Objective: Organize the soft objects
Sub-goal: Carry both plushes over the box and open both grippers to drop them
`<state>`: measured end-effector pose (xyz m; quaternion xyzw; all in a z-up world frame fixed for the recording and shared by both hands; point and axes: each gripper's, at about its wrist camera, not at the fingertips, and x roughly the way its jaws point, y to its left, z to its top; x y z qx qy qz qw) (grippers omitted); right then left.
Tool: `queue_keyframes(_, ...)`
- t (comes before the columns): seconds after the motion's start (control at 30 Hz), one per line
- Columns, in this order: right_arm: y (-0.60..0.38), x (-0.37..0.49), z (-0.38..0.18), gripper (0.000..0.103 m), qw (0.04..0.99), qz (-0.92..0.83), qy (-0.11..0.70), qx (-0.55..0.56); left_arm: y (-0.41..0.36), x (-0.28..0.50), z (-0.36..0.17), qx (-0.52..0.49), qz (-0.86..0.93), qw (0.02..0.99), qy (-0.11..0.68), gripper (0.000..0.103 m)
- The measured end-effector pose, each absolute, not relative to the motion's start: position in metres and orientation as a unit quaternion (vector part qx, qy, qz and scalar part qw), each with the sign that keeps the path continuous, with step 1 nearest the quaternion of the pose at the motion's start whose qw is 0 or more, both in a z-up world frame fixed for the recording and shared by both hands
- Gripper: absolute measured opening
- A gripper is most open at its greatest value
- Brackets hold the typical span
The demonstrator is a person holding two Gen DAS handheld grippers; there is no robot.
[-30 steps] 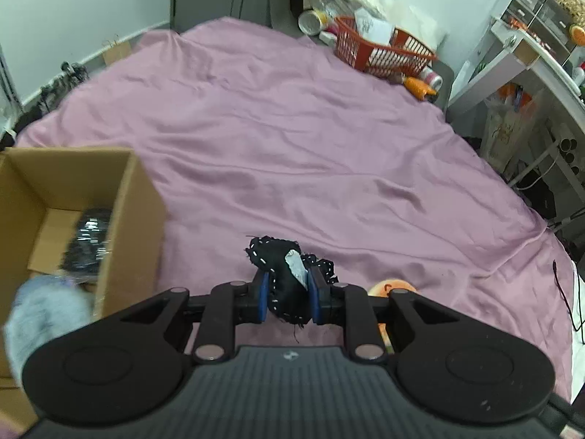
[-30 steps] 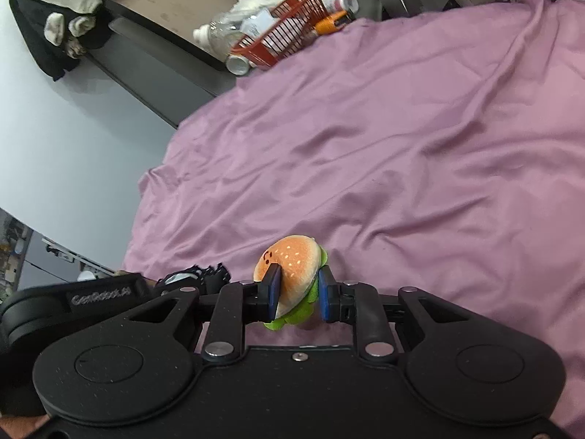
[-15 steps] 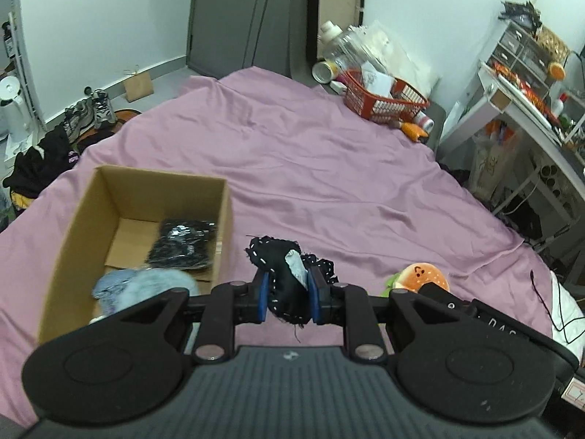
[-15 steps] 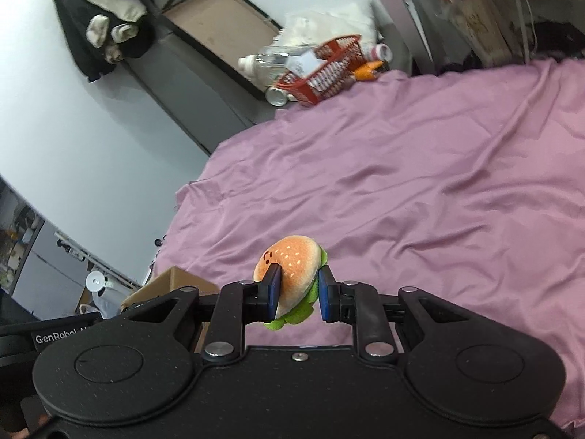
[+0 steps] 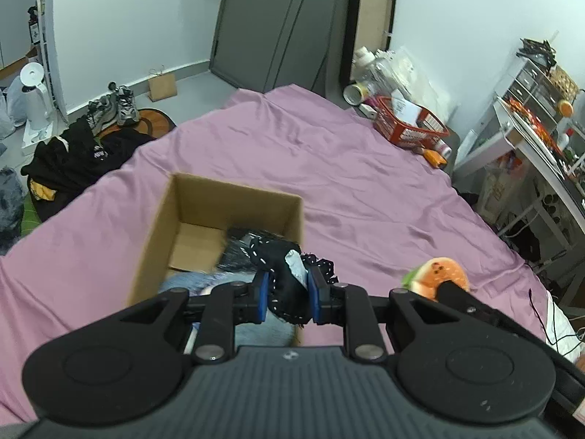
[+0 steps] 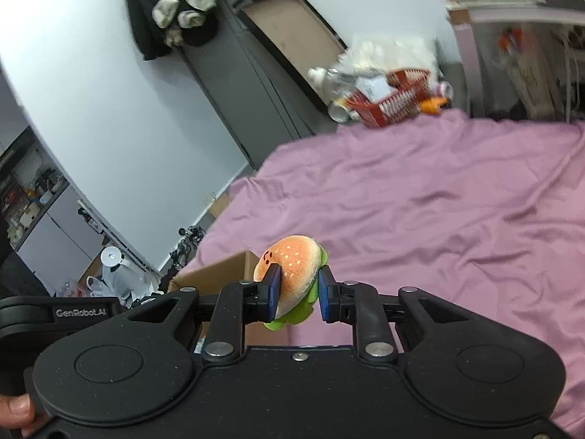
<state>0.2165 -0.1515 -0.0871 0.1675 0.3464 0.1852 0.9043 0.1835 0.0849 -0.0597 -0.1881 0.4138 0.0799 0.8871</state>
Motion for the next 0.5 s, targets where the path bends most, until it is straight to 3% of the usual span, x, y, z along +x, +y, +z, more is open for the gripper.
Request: queue_keyframes(0.5, -0.098, 0.22, -0.089, 0.021, 0.909, 0.198, 0.341, 0.133, 0.153, 0.192, -0.071, -0.219, 0.104, 0.882, 0.405, 0.021)
